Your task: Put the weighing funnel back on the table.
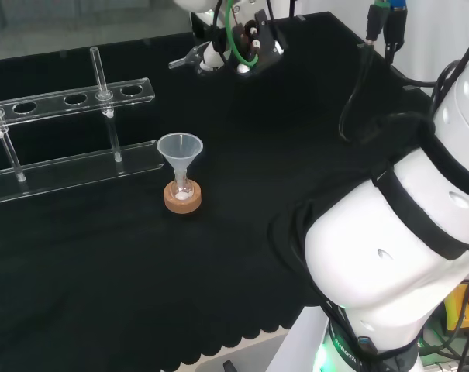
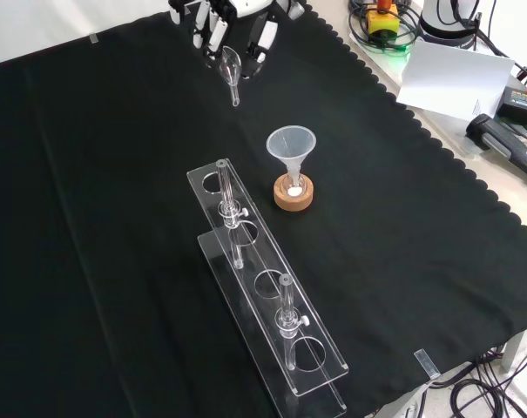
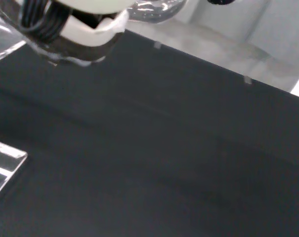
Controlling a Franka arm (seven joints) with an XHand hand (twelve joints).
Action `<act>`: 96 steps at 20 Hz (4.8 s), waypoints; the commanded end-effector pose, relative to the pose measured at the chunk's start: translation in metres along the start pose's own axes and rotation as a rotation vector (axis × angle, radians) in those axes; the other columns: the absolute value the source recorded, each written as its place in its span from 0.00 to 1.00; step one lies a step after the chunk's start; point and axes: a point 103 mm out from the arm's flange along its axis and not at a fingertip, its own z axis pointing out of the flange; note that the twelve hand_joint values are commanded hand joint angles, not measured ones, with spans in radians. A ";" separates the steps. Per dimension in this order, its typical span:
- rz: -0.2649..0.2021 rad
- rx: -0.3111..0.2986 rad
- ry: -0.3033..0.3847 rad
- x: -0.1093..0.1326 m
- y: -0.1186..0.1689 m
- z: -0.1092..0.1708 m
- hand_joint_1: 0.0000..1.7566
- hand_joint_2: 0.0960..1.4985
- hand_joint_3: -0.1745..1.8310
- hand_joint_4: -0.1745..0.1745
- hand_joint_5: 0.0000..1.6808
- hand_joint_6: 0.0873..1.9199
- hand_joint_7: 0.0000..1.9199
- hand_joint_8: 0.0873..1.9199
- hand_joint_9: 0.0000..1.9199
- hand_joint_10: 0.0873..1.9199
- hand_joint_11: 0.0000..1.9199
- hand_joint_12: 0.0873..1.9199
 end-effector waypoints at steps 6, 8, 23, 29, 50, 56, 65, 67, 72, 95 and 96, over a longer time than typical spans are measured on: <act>0.240 0.027 0.079 -0.049 0.004 0.052 0.64 0.40 0.38 1.00 0.83 0.18 0.88 0.00 0.66 0.01 0.01 0.81; 0.261 0.037 0.093 -0.055 0.007 0.061 0.64 0.40 0.38 1.00 0.83 0.18 0.88 0.00 0.66 0.01 0.02 0.81; 0.394 0.110 0.186 -0.095 0.032 0.130 0.64 0.40 0.38 1.00 0.83 0.18 0.88 0.00 0.66 0.01 0.02 0.81; 0.401 0.138 0.209 -0.094 0.035 0.160 0.64 0.40 0.38 1.00 0.82 0.18 0.88 0.00 0.66 0.01 0.02 0.81; 0.305 0.198 0.187 -0.068 0.036 0.230 0.64 0.40 0.38 1.00 0.82 0.18 0.88 0.00 0.66 0.00 0.01 0.81; 0.262 0.224 0.133 -0.066 0.040 0.247 0.64 0.40 0.38 1.00 0.82 0.18 0.88 0.00 0.66 0.00 0.01 0.81; 0.253 0.289 0.076 -0.072 0.049 0.271 0.64 0.40 0.38 1.00 0.82 0.18 0.88 0.00 0.66 0.00 0.01 0.81; 0.254 0.304 0.067 -0.073 0.051 0.276 0.64 0.40 0.38 1.00 0.82 0.19 0.88 0.00 0.66 0.00 0.01 0.81; 0.259 0.335 0.051 -0.075 0.052 0.287 0.64 0.40 0.38 1.00 0.82 0.19 0.88 0.00 0.66 0.00 0.01 0.81; 0.133 0.762 0.005 -0.066 0.051 0.261 0.30 0.32 0.30 0.78 0.01 0.00 0.18 0.00 0.24 0.00 0.00 0.59; 0.125 0.772 0.001 -0.070 0.049 0.255 0.29 0.33 0.28 0.78 0.01 0.00 0.14 0.00 0.21 0.00 0.00 0.56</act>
